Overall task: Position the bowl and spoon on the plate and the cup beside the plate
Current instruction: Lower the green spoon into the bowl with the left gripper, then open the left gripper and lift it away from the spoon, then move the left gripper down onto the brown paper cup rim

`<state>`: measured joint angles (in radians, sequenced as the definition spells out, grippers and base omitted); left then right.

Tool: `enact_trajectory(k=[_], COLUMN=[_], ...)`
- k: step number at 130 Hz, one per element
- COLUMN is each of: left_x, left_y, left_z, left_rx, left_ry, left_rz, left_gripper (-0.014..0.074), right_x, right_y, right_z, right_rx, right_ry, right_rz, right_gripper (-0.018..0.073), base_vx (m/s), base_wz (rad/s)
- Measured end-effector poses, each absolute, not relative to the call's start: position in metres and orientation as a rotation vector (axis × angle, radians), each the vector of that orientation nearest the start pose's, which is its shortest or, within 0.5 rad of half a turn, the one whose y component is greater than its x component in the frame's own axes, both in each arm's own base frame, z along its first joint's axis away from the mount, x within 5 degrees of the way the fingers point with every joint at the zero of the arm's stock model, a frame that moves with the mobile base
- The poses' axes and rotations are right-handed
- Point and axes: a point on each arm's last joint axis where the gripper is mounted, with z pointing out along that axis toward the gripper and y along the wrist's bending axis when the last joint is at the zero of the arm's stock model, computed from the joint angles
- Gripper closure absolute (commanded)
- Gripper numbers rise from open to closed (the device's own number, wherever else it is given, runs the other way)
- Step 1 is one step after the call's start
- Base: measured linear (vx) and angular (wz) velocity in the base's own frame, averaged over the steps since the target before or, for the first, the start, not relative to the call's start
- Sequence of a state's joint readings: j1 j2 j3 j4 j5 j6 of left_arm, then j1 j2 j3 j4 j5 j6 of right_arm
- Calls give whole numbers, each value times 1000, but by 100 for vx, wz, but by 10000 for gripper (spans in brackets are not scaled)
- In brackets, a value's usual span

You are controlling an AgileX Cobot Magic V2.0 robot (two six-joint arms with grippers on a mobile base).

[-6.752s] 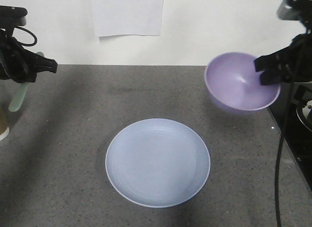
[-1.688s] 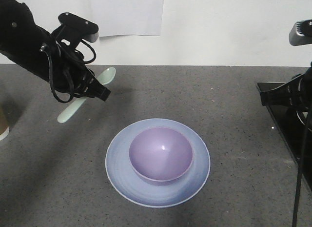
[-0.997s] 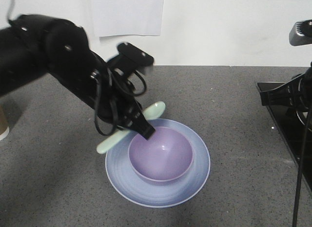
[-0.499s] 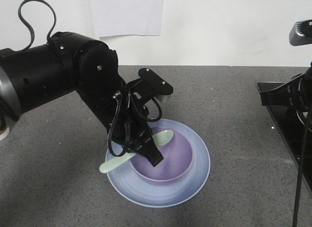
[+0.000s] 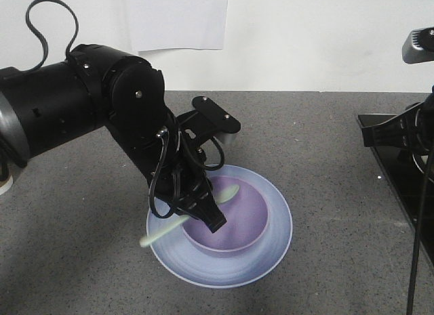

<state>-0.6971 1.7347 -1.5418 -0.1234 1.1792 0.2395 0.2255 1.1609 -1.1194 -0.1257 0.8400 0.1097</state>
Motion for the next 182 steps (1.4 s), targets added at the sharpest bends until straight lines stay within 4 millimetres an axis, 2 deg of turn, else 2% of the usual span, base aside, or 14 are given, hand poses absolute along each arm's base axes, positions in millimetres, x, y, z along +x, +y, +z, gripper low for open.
enact_trajectory(k=[24,55,71,85,97,107,124,135,136,141,144,153,158,182], left_x=[271,275,282,289,298,307,317,319,319,318,317,316,314,310], left_y=[-240,-242,-237,-225,-203,-177,-123,-92,-83,-72,-58,-36,-16,34], left_z=[304,305,308,318,331,344,366,377,380,384,388,393,397,399], left_rx=[1258,1216,1142,1025,868,738,512,389,356,312,256,171,89,-150], left_ry=[2586,2549,2526,2492,2473,2460,2452,2452,2452,2451,2450,2447,2445,2446], left_rz=[-264,-252,-154,-13,90,162,221,248,258,269,283,306,328,324], left_gripper=[234,230,230,230,230,230,230,230,230,230,230,230,230,230], right_x=[232,232,232,232,232,232,232,232,232,232,232,232,232,232], right_y=[44,44,44,44,44,44,44,44,44,44,44,44,44,44], right_z=[366,366,366,366,366,366,366,366,366,366,366,366,366,366], right_rx=[-190,-190,-190,-190,-190,-190,-190,-190,-190,-190,-190,-190,-190,-190], right_ry=[2349,2349,2349,2350,2350,2350,2350,2350,2350,2350,2350,2350,2350,2350], right_rz=[12,12,12,12,12,12,12,12,12,12,12,12,12,12], right_gripper=[564,564,564,564,564,564,564,564,564,564,564,564,564,564], base_vx=[0,0,0,0,0,0,0,0,0,0,0,0,0,0], base_wz=[0,0,0,0,0,0,0,0,0,0,0,0,0,0])
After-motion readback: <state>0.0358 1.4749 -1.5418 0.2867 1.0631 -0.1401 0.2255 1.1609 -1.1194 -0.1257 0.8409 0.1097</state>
